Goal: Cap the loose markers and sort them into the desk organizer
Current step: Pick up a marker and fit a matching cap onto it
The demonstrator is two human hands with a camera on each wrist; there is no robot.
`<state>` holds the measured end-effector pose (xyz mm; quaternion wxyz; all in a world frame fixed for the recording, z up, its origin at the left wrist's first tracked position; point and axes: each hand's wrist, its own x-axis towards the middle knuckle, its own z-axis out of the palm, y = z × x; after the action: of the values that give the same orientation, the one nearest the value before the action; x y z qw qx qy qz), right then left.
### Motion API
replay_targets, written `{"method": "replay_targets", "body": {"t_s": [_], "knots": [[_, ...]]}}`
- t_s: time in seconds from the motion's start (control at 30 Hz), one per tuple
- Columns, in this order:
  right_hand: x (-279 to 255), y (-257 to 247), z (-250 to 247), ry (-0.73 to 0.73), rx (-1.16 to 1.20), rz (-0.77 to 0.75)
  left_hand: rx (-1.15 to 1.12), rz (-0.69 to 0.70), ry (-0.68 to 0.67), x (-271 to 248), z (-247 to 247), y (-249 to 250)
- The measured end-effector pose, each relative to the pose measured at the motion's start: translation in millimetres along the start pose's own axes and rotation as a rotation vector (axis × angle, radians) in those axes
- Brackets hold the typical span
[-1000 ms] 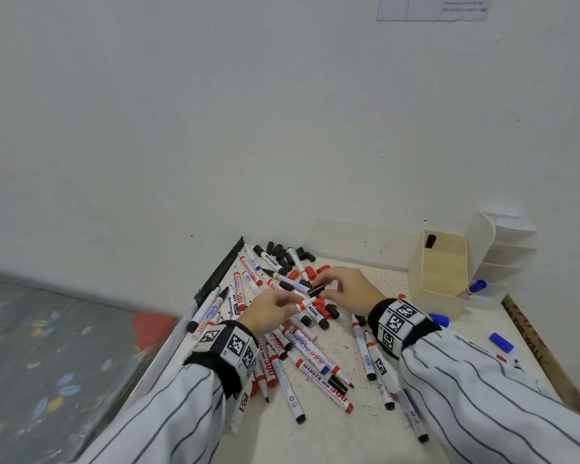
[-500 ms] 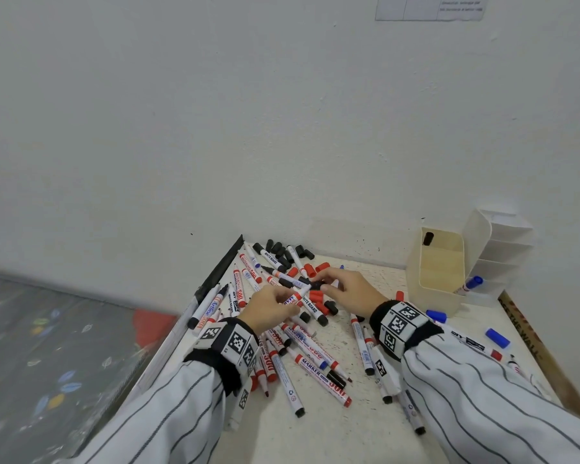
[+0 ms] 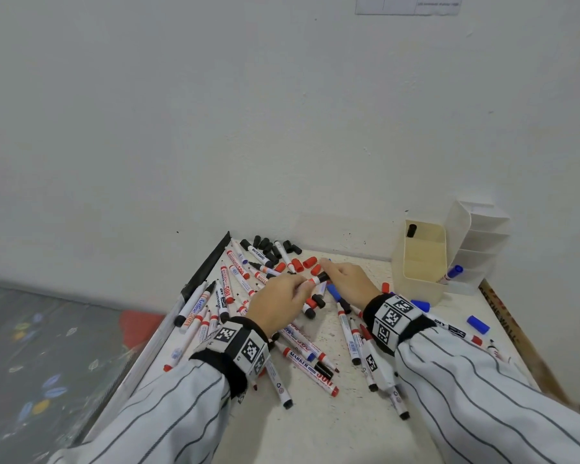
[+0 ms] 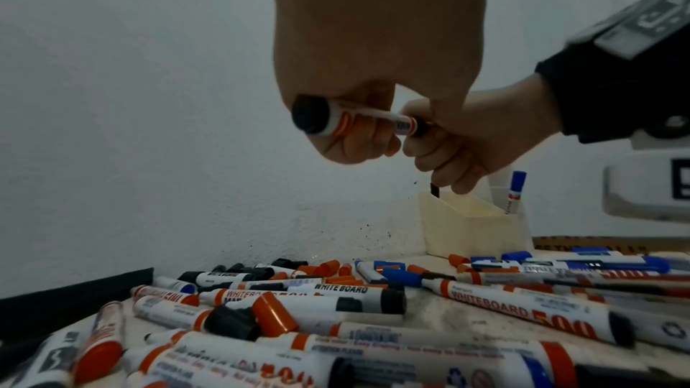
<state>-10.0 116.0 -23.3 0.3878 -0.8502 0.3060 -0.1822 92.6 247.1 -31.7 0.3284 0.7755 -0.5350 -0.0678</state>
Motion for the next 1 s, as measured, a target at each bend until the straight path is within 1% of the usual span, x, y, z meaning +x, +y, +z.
{"method": "replay_targets", "body": {"t_s": [0.07,0.1,0.2,0.27,0.33,0.37,0.47,0.53,0.57,0.6,0.67,0.77,0.83,0.87,0.93,1.0], "knots": [[2,-1,-1,0.016,0.017,0.056,0.074,0.074,0.005,1,5,5],[3,-1,-1,0.021,0.027,0.075,0.090,0.084,0.002,1,7,7],[1,-4,-3,0.056,0.053,0.083,0.100,0.032,-0.056,5,12,15],[-3,-3,-5,0.074,0.042,0.054,0.024,0.005,-0.140,7,12,22],[-9,-1,-7,0.068,0.043,0.006,-0.124,-0.028,-0.242,9,11,29],[-12,1,-8,0.070,0.059,-0.013,-0.237,-0.072,-0.303,10,10,32],[-20,9,-12,0.097,0.128,-0.071,-0.645,-0.290,-0.524,12,10,37],[-24,14,-15,0.114,0.151,-0.121,-0.815,-0.346,-0.631,14,12,38],[-25,15,-19,0.119,0.159,-0.138,-0.856,-0.355,-0.657,16,13,40],[-24,15,-23,0.121,0.164,-0.148,-0.879,-0.355,-0.660,18,14,43],[-20,12,-34,0.109,0.140,-0.168,-0.857,-0.299,-0.594,26,21,49],[-6,9,-58,0.063,0.005,-0.176,-0.695,-0.180,-0.419,40,30,59],[6,9,-81,0.092,-0.052,-0.145,-0.572,-0.179,-0.324,50,38,61],[12,8,-94,0.148,-0.040,-0.131,-0.495,-0.195,-0.291,55,42,60],[25,10,-123,0.328,-0.016,-0.122,-0.327,-0.252,-0.267,64,52,53],[38,16,-152,0.541,-0.067,-0.131,-0.191,-0.347,-0.344,68,59,48]]}}
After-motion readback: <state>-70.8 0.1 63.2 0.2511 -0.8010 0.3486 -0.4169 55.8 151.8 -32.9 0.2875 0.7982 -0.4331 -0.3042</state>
